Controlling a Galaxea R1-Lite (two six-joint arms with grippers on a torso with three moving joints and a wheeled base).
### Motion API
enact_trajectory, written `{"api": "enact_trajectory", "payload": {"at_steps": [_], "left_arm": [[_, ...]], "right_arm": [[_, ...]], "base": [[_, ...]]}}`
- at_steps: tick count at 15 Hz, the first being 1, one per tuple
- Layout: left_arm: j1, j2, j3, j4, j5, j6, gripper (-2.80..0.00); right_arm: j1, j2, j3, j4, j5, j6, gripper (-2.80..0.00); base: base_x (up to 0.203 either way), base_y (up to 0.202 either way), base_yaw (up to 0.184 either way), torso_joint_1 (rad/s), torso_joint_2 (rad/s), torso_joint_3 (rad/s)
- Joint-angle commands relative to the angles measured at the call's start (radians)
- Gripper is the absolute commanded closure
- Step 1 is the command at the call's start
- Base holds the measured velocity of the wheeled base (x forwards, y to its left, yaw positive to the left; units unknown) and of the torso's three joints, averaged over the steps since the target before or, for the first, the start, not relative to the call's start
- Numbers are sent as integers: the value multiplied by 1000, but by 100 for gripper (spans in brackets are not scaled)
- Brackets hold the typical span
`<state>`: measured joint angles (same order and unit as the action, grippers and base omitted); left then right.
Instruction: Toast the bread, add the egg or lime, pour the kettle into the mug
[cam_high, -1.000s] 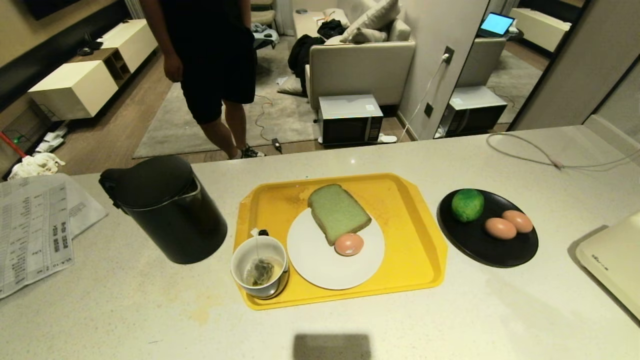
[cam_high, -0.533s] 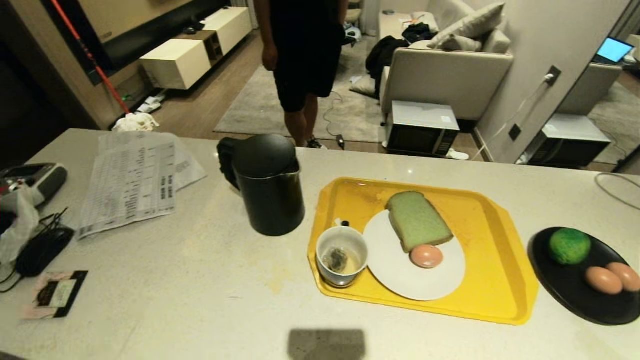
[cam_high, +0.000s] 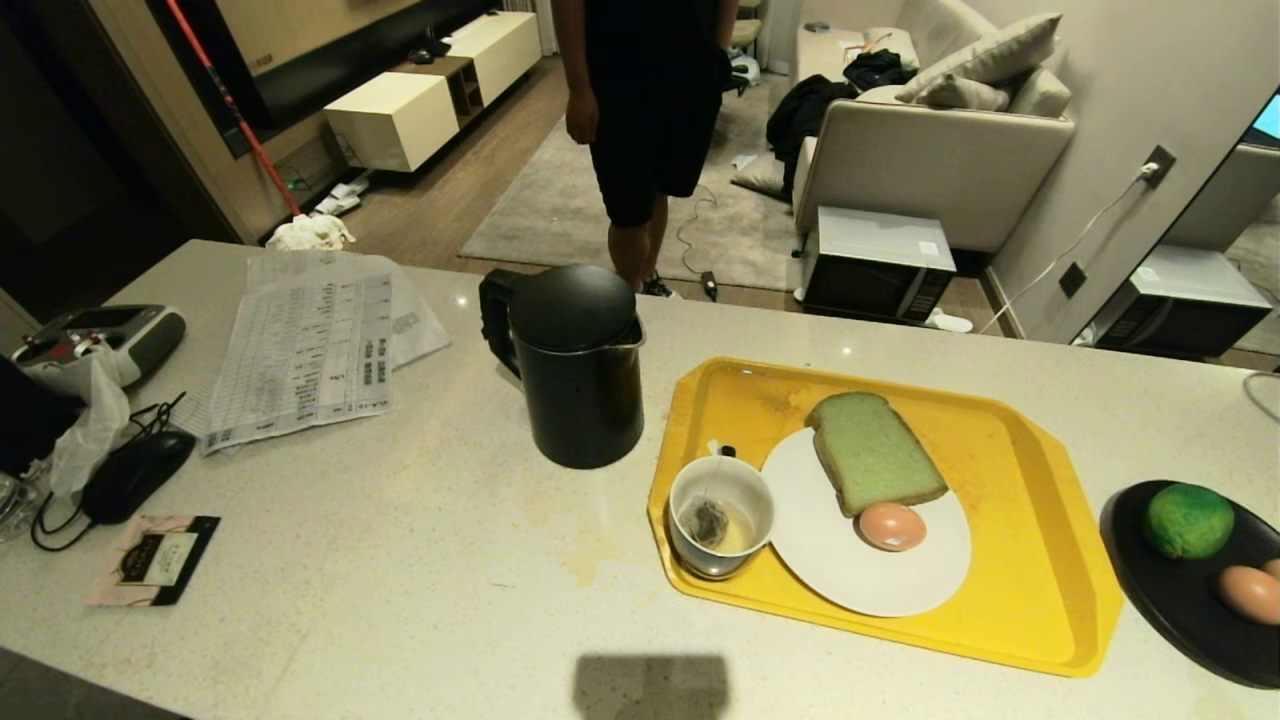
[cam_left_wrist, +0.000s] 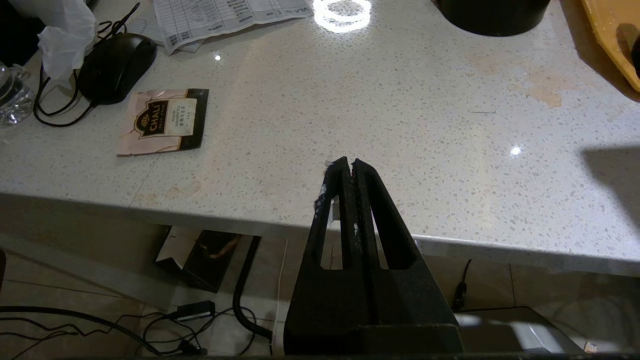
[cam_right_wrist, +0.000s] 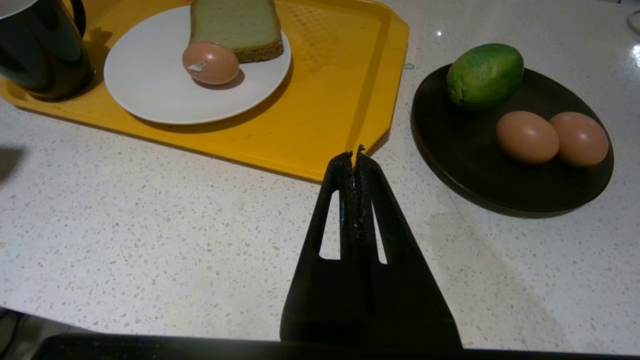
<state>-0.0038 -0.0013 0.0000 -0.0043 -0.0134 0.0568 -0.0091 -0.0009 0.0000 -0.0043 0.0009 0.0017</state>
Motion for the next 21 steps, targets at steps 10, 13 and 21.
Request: {"api": "enact_trajectory", "payload": {"at_steps": [10, 13, 21], "left_arm": [[0, -1, 2, 0, 0, 0, 0], [1, -2, 2, 0, 0, 0, 0], [-1, -2, 2, 1, 0, 0, 0]], "right_arm": [[-1, 44, -102, 44, 23, -121, 0], [-1, 343, -423, 168, 34, -78, 0], [132, 1277, -1074, 674, -8, -6, 0]], "base": [[0, 0, 0, 0, 0, 0], [0, 0, 0, 0, 0, 0], [0, 0, 0, 0, 0, 0]]}}
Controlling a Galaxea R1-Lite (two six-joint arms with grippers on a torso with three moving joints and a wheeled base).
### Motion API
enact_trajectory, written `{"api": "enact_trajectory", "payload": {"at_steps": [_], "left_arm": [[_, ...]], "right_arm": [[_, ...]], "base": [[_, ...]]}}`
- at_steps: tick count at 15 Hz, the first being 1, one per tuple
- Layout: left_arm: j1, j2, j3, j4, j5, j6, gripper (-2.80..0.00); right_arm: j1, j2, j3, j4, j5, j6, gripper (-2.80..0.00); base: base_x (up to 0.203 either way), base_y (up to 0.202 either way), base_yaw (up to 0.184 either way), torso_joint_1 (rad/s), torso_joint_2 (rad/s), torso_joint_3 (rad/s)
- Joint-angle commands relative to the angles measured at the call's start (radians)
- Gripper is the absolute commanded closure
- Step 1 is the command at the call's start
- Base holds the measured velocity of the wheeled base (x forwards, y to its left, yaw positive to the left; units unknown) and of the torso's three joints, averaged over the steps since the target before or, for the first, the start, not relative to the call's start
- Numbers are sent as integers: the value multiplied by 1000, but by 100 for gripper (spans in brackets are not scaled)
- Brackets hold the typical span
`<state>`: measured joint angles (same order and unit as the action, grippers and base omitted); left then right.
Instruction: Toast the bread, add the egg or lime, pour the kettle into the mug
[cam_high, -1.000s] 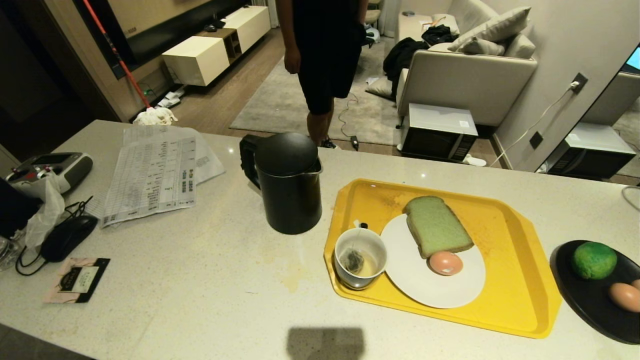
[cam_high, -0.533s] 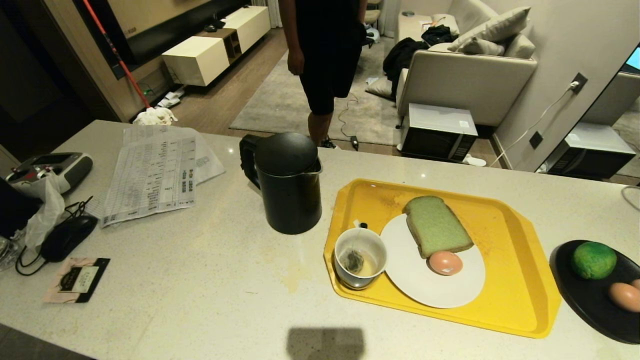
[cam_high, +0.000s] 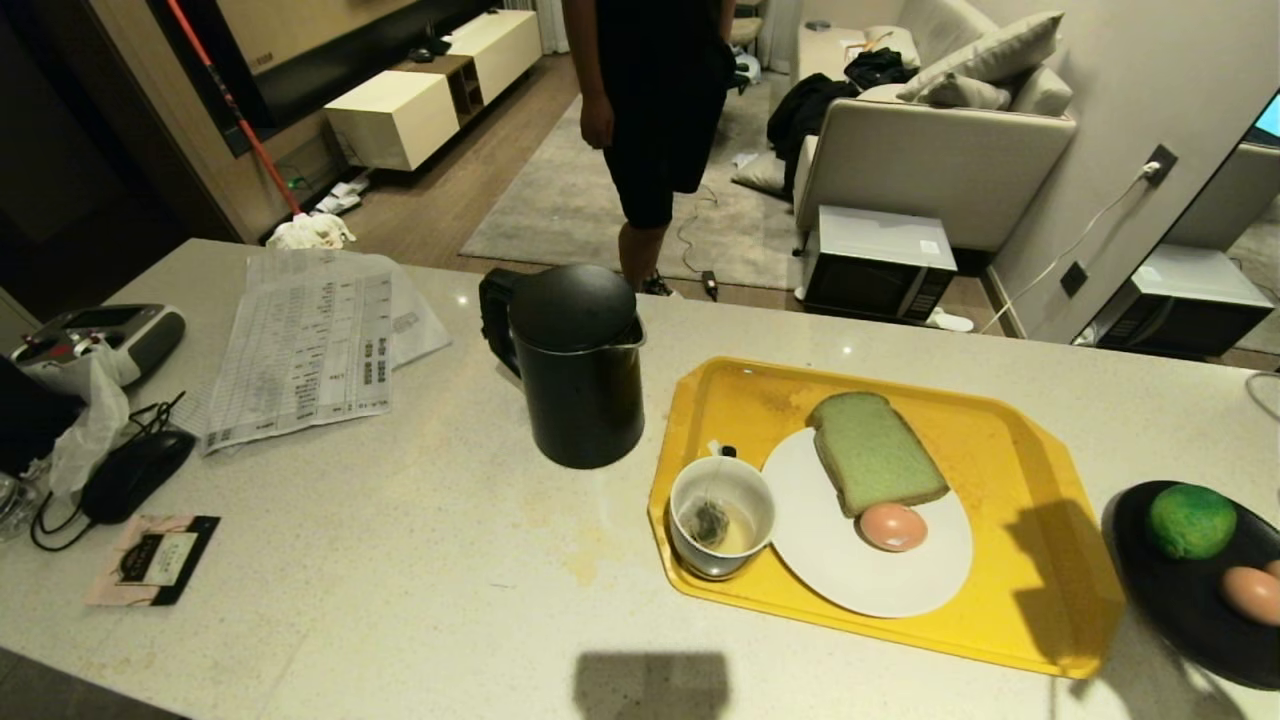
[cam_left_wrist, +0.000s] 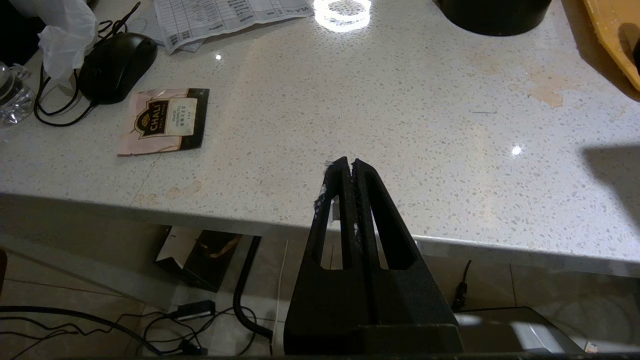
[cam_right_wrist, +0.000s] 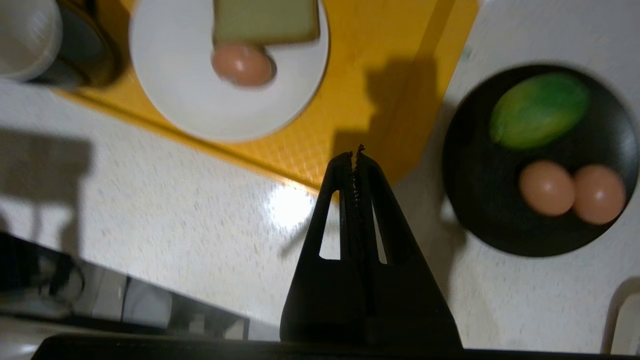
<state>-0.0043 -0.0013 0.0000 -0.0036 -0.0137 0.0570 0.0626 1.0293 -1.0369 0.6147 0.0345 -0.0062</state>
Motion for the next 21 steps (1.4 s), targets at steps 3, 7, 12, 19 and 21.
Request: {"api": "enact_trajectory", "payload": {"at_steps": [3, 7, 12, 19, 21], "left_arm": [[1, -2, 2, -1, 0, 0, 0], [0, -2, 2, -1, 0, 0, 0], [0, -2, 2, 0, 0, 0, 0], [0, -1, 2, -1, 0, 0, 0], [0, -2, 2, 0, 0, 0, 0]], "right_arm": [[205, 309, 67, 96, -144, 11, 0], [272, 285, 253, 50, -180, 12, 0], [412, 296, 437, -200, -221, 13, 0], [534, 447, 488, -435, -282, 15, 0], [541, 497, 497, -493, -293, 15, 0]], "base": [[0, 0, 0, 0, 0, 0], [0, 0, 0, 0, 0, 0], [0, 0, 0, 0, 0, 0], [0, 0, 0, 0, 0, 0], [0, 0, 0, 0, 0, 0]]}}
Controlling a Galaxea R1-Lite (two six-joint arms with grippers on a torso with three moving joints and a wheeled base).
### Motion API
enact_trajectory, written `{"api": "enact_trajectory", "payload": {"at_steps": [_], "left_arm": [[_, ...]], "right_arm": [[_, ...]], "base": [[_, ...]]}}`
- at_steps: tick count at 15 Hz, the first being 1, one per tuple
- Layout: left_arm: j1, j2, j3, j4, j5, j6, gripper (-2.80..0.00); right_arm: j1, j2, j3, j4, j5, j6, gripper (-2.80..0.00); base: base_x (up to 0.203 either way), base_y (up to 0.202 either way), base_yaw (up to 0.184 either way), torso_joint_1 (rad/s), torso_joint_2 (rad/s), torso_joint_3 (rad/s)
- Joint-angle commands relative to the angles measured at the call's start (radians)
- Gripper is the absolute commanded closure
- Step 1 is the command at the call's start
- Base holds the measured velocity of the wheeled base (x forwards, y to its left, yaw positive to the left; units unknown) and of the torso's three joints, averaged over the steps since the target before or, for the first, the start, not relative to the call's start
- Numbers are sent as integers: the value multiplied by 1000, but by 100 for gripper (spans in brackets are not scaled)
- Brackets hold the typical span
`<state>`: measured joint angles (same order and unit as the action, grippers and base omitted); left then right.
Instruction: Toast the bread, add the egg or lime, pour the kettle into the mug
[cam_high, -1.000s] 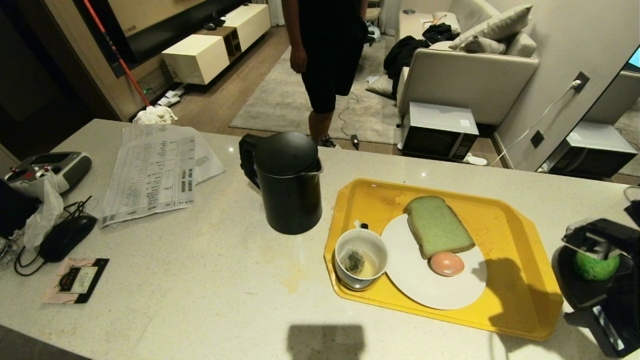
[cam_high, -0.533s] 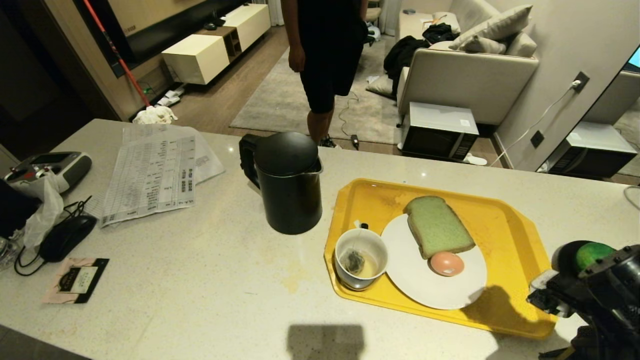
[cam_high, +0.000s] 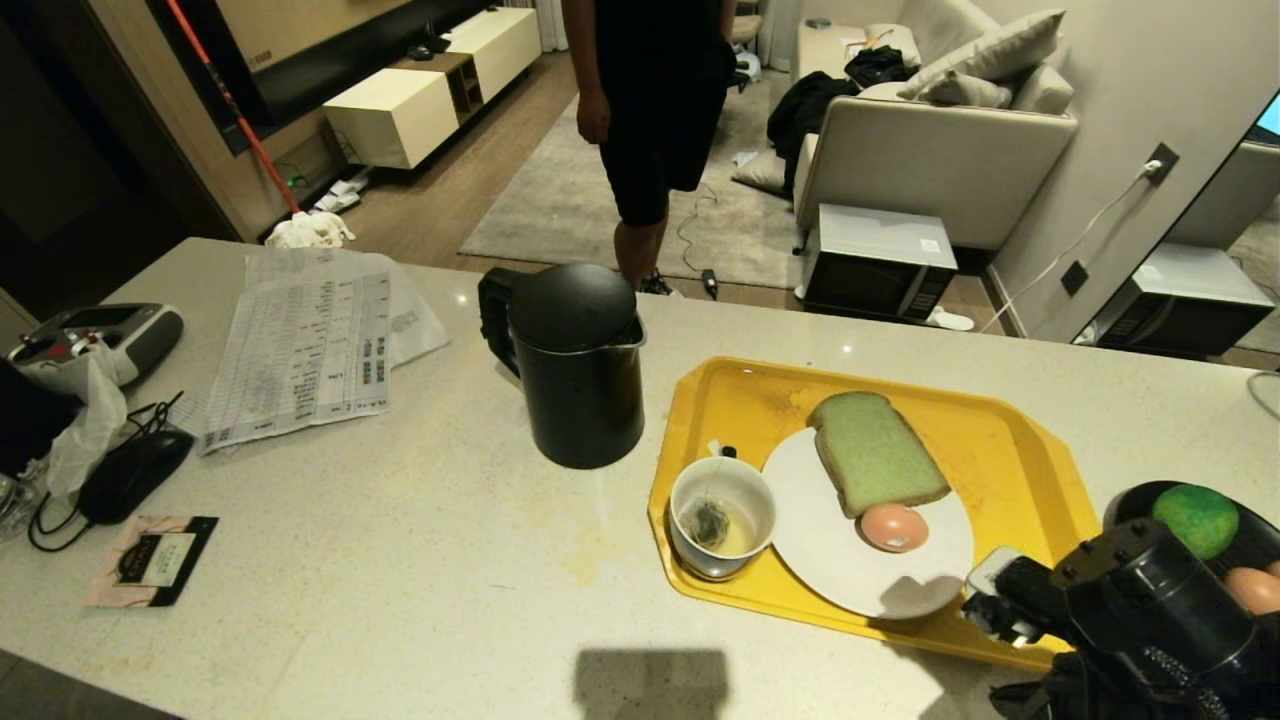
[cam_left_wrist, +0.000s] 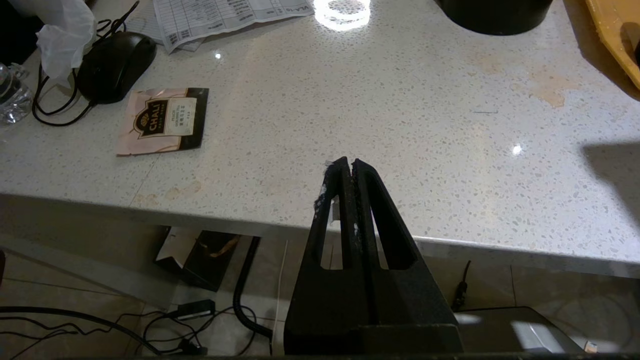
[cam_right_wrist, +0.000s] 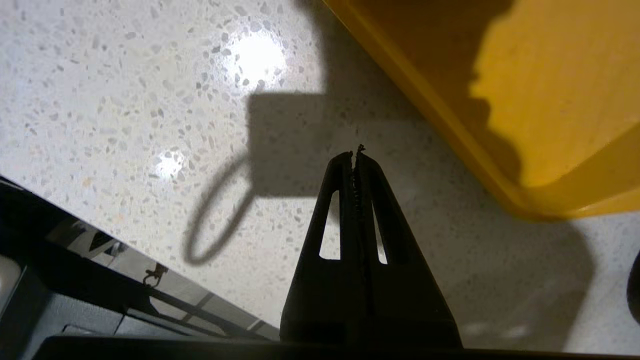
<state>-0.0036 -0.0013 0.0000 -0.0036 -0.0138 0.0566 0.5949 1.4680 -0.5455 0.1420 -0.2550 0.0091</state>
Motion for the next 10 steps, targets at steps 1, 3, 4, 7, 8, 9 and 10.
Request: {"api": "enact_trajectory", "payload": {"at_steps": [1, 3, 4, 7, 8, 9, 10], "left_arm": [[-1, -2, 2, -1, 0, 0, 0], [0, -1, 2, -1, 0, 0, 0], [0, -2, 2, -1, 0, 0, 0], [-1, -2, 2, 0, 0, 0, 0], [0, -2, 2, 0, 0, 0, 0], [-1, -2, 2, -1, 0, 0, 0], [-1, -2, 2, -1, 0, 0, 0]], "right_arm": [[18, 76, 9, -35, -5, 1, 0], [46, 86, 10, -39, -6, 2, 0], [51, 96, 9, -39, -6, 3, 0], [73, 131, 11, -76, -6, 27, 0], [85, 151, 12, -105, -6, 46, 0], [92, 169, 11, -126, -7, 51, 0], [100, 181, 6, -140, -7, 52, 0]], "base": [[0, 0, 0, 0, 0, 0], [0, 0, 0, 0, 0, 0], [0, 0, 0, 0, 0, 0], [0, 0, 0, 0, 0, 0], [0, 0, 0, 0, 0, 0], [0, 0, 0, 0, 0, 0], [0, 0, 0, 0, 0, 0]]}}
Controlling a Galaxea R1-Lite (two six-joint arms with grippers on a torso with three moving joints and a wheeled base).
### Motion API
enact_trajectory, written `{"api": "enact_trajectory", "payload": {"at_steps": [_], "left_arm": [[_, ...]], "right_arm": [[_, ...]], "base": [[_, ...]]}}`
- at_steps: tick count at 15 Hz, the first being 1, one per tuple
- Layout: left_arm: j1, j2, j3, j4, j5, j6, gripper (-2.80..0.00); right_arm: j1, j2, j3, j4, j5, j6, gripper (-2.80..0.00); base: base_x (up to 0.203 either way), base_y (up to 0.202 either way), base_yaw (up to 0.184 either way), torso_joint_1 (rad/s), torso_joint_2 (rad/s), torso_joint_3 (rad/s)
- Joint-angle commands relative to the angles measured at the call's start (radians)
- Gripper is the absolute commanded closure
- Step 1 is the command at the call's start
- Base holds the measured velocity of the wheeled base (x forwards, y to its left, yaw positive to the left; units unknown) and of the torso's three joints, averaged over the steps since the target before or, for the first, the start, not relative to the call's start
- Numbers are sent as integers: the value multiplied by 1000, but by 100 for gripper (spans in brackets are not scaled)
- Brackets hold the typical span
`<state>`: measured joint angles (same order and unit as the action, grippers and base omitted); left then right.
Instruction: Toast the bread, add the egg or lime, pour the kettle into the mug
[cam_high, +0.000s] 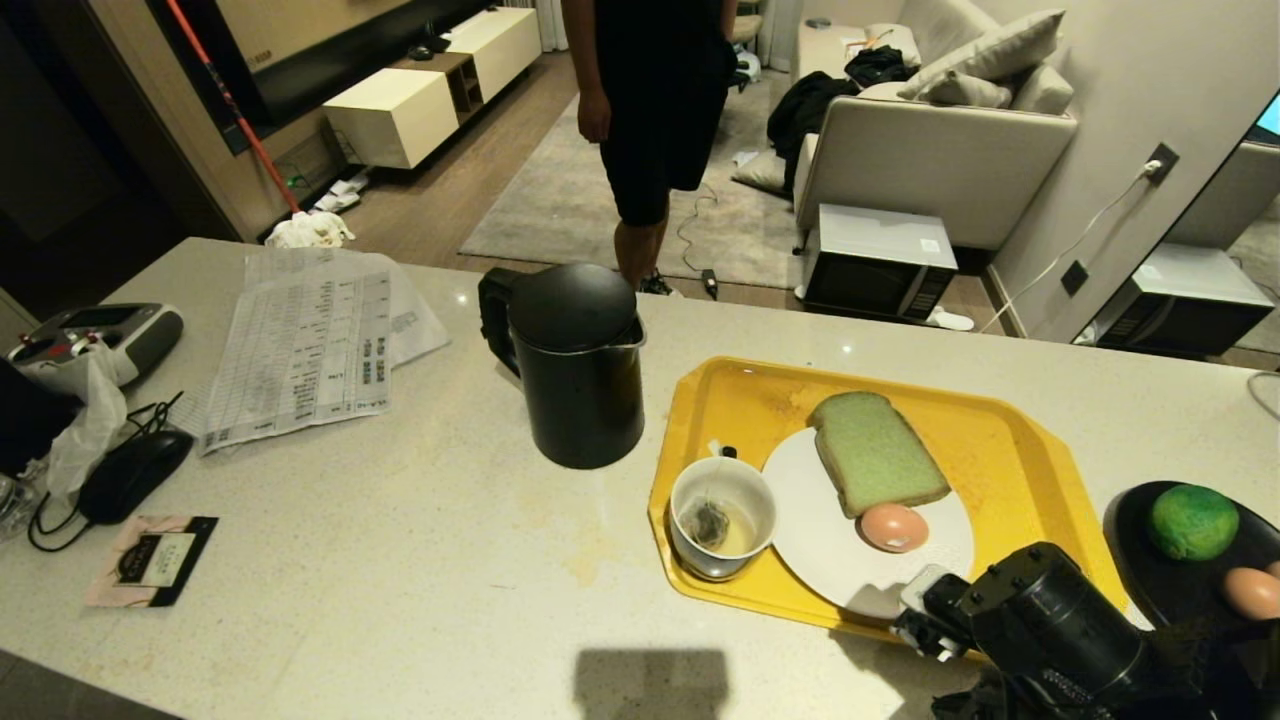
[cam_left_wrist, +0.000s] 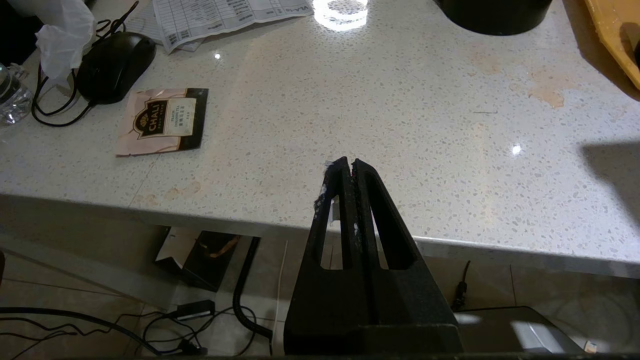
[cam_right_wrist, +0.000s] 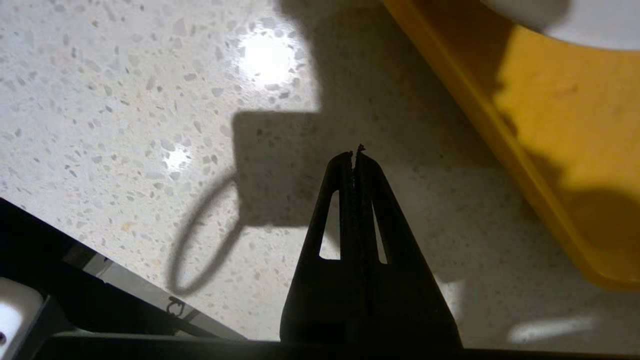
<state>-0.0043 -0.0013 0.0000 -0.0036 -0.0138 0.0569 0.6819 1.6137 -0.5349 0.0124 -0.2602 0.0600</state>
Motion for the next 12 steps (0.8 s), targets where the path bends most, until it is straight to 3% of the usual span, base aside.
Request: {"api": "enact_trajectory", "payload": {"at_steps": [1, 12], "left_arm": [[0, -2, 2, -1, 0, 0, 0], [0, -2, 2, -1, 0, 0, 0]], "right_arm": [[19, 45, -11, -21, -2, 1, 0], [19, 131, -143, -32, -22, 0, 0]], "base": [[0, 0, 0, 0, 0, 0], [0, 0, 0, 0, 0, 0]]}}
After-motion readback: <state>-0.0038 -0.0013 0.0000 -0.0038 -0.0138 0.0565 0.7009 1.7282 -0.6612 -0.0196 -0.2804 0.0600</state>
